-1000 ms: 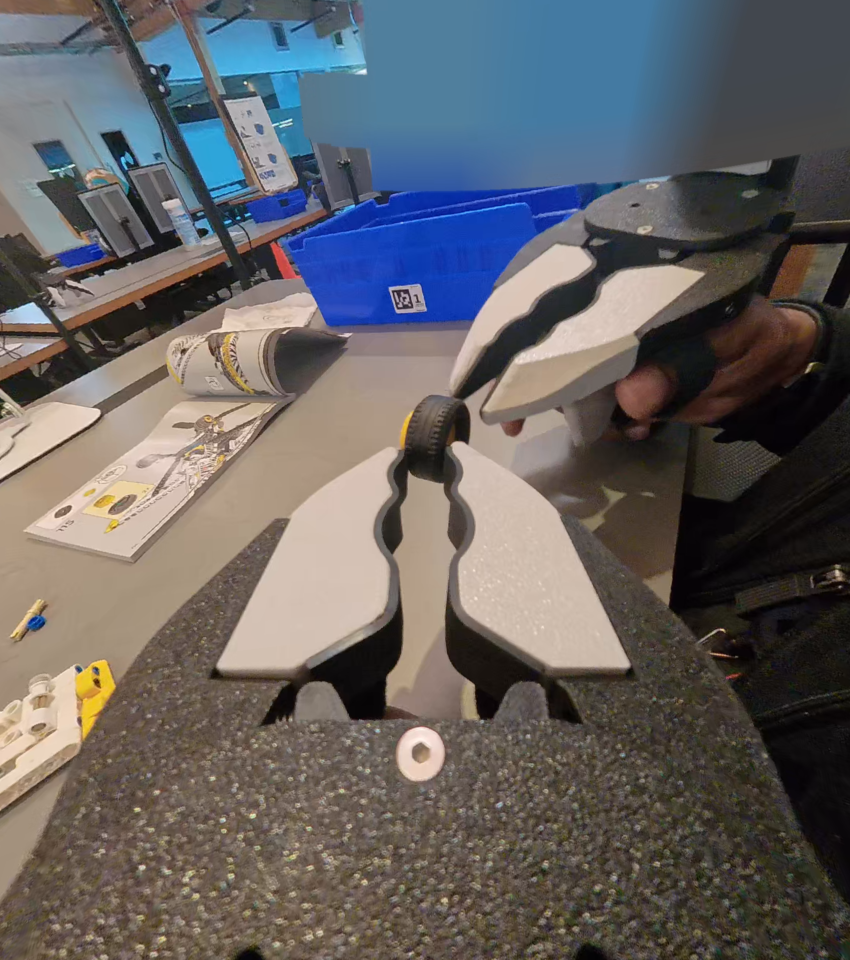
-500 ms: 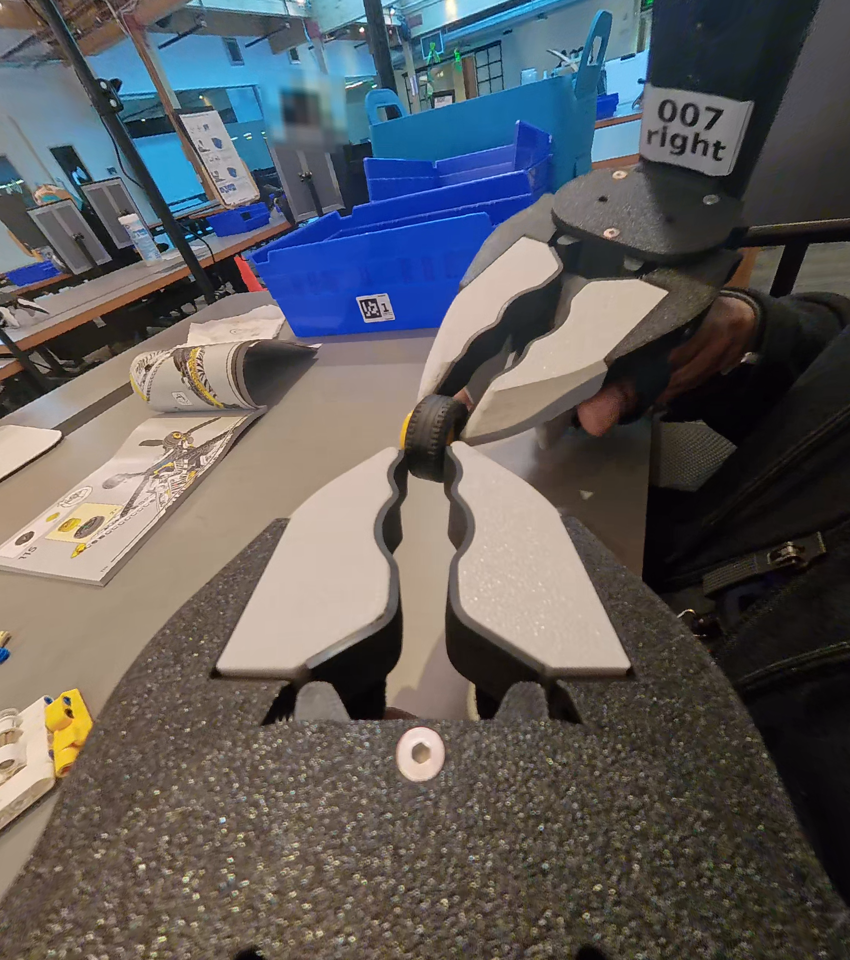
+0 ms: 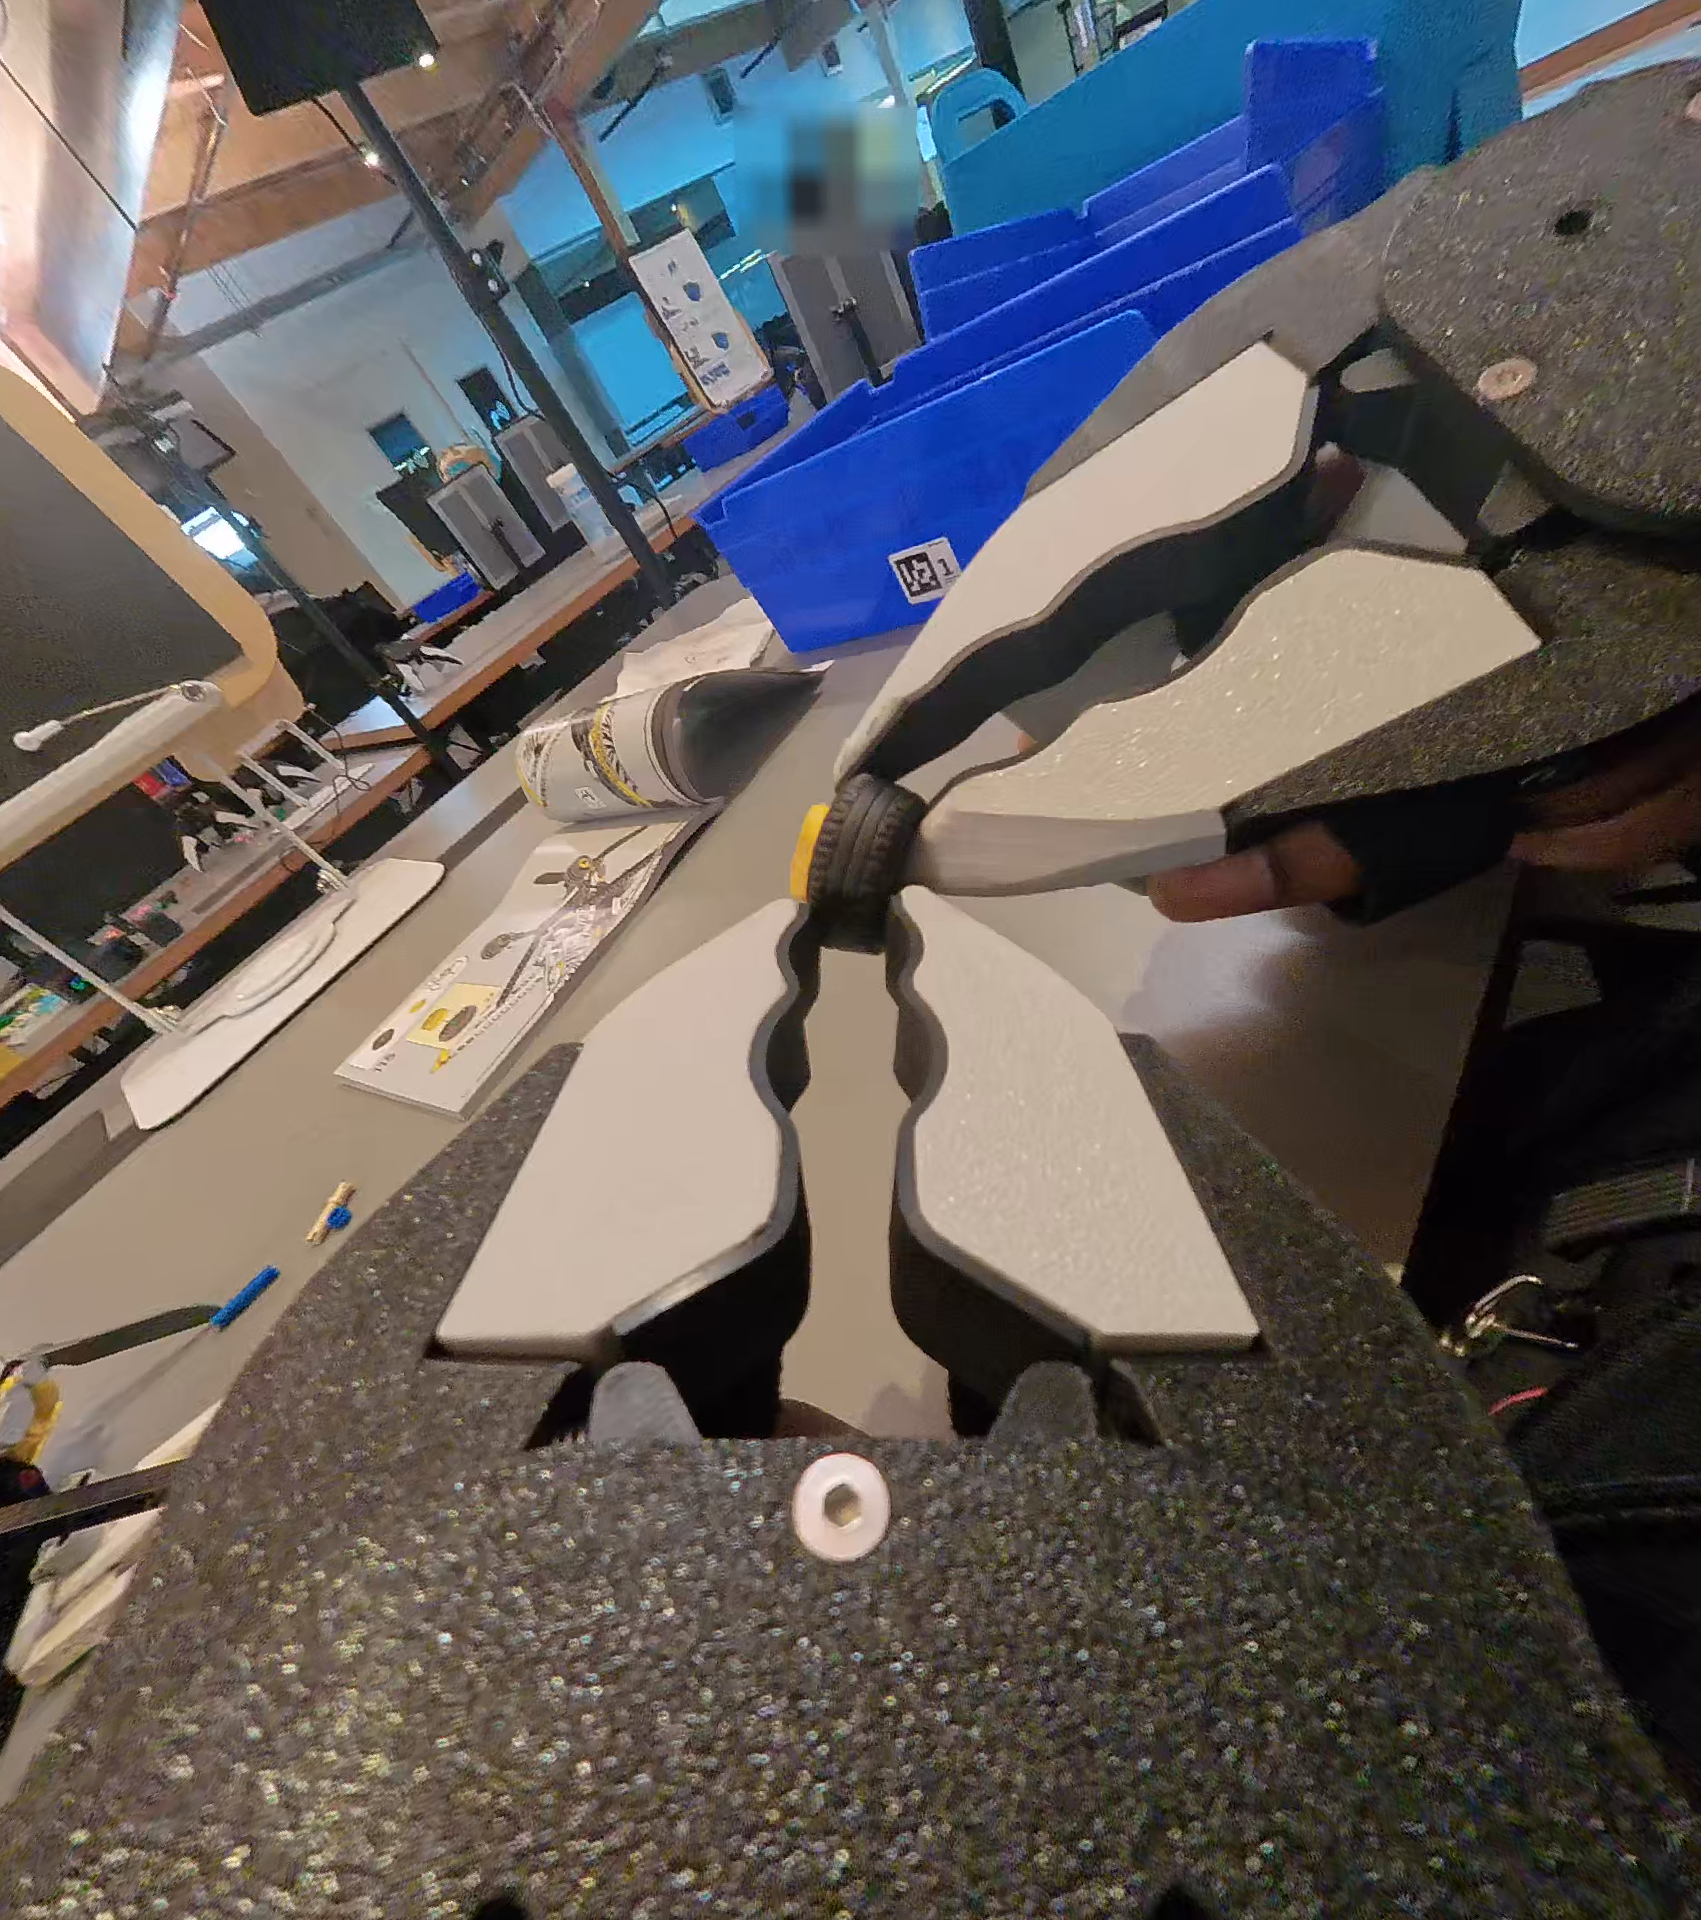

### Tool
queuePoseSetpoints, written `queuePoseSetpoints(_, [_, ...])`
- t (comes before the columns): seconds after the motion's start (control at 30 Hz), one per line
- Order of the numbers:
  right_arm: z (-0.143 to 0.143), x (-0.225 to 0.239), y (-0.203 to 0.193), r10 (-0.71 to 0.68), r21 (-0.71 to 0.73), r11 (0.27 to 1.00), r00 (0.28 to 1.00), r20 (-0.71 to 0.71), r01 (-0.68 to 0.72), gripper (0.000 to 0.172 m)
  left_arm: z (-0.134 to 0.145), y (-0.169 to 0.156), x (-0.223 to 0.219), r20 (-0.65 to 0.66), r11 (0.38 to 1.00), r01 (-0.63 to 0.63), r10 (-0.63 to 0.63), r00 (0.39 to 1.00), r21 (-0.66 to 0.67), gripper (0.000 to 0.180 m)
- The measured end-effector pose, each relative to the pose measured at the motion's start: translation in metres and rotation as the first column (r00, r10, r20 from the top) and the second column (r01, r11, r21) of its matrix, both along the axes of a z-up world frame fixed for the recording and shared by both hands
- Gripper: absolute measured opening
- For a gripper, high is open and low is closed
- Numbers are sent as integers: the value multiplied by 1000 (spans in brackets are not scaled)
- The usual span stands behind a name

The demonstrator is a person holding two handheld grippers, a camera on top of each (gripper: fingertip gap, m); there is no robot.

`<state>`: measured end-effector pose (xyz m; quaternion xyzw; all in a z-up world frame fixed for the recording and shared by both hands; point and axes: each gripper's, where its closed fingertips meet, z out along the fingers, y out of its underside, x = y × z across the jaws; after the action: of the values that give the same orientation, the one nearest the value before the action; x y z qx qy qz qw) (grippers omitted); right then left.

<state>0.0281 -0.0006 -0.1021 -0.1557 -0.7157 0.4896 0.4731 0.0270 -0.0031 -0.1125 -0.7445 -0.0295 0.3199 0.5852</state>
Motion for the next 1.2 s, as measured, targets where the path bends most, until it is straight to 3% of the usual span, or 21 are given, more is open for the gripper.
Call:
queuePoseSetpoints(0.43, [-2,0,1,-21,-25,999,1000,19,21,9,-4,2,4,-46,998,22,-24,999,-50,11])
queuePoseSetpoints(0.53, [-14,1,-1,49,104,993,999,1,-49,14,-10,-3,5,-30,988,94,-98,995,-122,13])
queuePoseSetpoints(0.67, [-28,5,-1,142,340,933,989,-37,-122,16,-23,-2,9,23,970,150,-149,989,-190,13])
queuePoseSetpoints(0.83, [-50,13,-6,218,482,850,975,44,-212,19,-34,5,21,58,943,216,-208,976,-254,12])
queuePoseSetpoints(0.87, [-53,10,-4,182,503,847,983,34,-174,19,-38,5,18,35,938,185,-183,982,-293,12])
queuePoseSetpoints(0.97, [-54,-1,-1,76,460,885,997,18,-76,18,-41,5,6,121,957,134,-106,987,-258,12])
queuePoseSetpoints(1.2, [-49,1,3,86,342,934,995,56,-100,19,-35,7,6,73,968,108,-94,993,-228,13])
